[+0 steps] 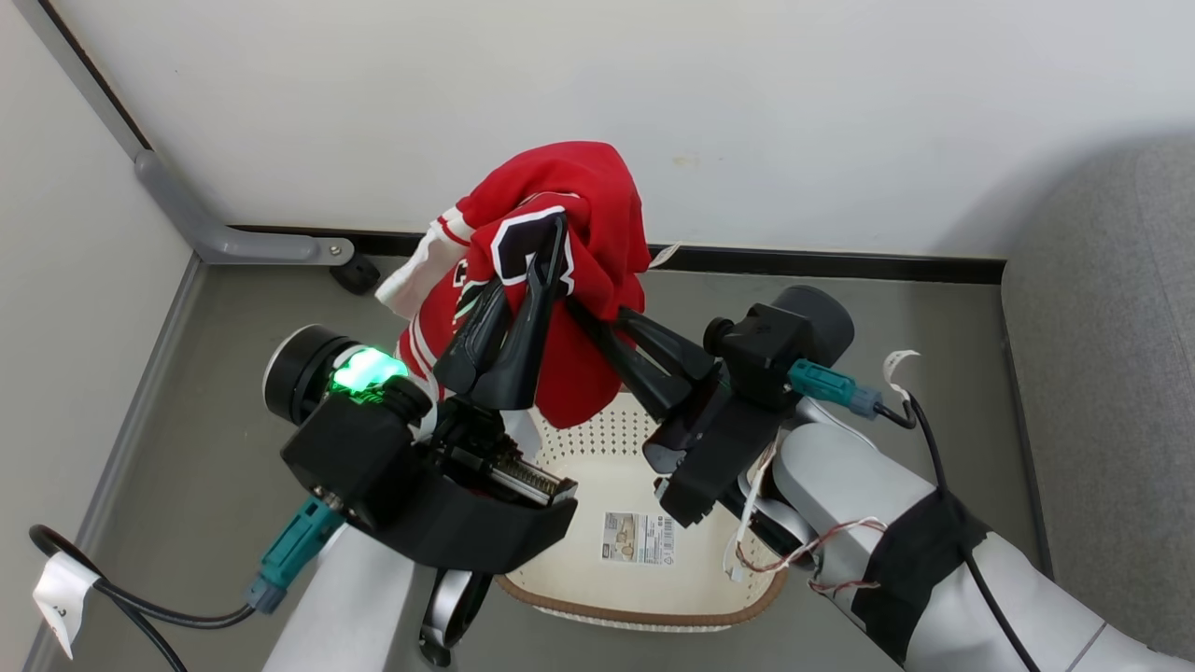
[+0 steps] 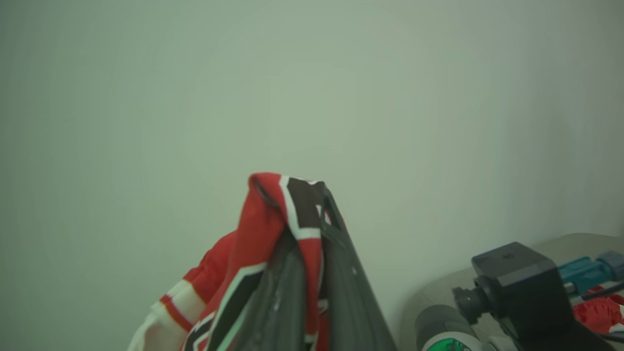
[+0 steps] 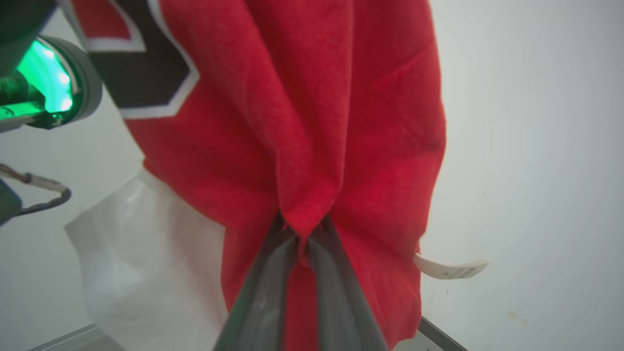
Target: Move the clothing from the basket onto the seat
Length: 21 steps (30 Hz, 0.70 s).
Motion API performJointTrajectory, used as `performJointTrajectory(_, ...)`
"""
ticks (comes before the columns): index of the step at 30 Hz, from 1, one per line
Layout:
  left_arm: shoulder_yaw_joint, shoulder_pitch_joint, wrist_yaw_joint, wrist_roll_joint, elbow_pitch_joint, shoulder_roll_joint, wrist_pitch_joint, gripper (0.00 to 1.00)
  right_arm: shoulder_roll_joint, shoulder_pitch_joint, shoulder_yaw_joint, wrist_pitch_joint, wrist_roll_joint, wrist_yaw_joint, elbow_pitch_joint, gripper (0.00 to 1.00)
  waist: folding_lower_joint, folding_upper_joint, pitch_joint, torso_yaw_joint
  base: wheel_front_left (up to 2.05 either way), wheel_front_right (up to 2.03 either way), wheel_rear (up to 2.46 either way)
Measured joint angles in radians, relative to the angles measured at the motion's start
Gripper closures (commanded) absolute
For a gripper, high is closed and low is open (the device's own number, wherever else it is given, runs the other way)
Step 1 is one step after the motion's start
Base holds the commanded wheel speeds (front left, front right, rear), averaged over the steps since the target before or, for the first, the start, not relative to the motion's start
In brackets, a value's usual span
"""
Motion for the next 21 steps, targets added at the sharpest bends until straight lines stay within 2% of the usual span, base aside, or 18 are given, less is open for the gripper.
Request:
performJointTrajectory(11, 0.013, 0.0, 0.0, -0.007, 0.027, -0.001, 0.0, 1.0, 0.002, 0.0, -0.031, 0.0, 0.04, 0.0, -0.007, 1.0, 0.0, 0.0, 0.005, -0.005, 0.0, 0.0, 0.0)
performJointTrajectory(12, 0.015, 0.0, 0.0, -0.007, 0.032, -0.001, 0.0, 0.66, 0.002, 0.0, -0.032, 0.0, 0.041, 0.0, -0.008, 1.0, 0.0, 0.0, 0.006, -0.007, 0.0, 0.0, 0.0)
performJointTrajectory(13, 0.017, 0.0, 0.0, -0.007, 0.036, -0.001, 0.0, 0.27, 0.002, 0.0, -0.036, 0.0, 0.041, 0.0, -0.01, 1.0, 0.0, 0.0, 0.007, -0.008, 0.0, 0.0, 0.0)
performJointTrajectory(14, 0.019, 0.0, 0.0, -0.007, 0.039, -0.001, 0.0, 0.0, 0.002, 0.0, -0.039, 0.0, 0.042, 0.0, -0.011, 1.0, 0.0, 0.0, 0.007, -0.01, 0.0, 0.0, 0.0)
performJointTrajectory(21, 0.042, 0.0, 0.0, -0.008, 0.094, -0.001, 0.0, 0.0, 0.003, 0.0, -0.053, 0.0, 0.043, 0.0, -0.022, 1.0, 0.0, -0.0001, 0.008, -0.019, 0.0, 0.0, 0.0)
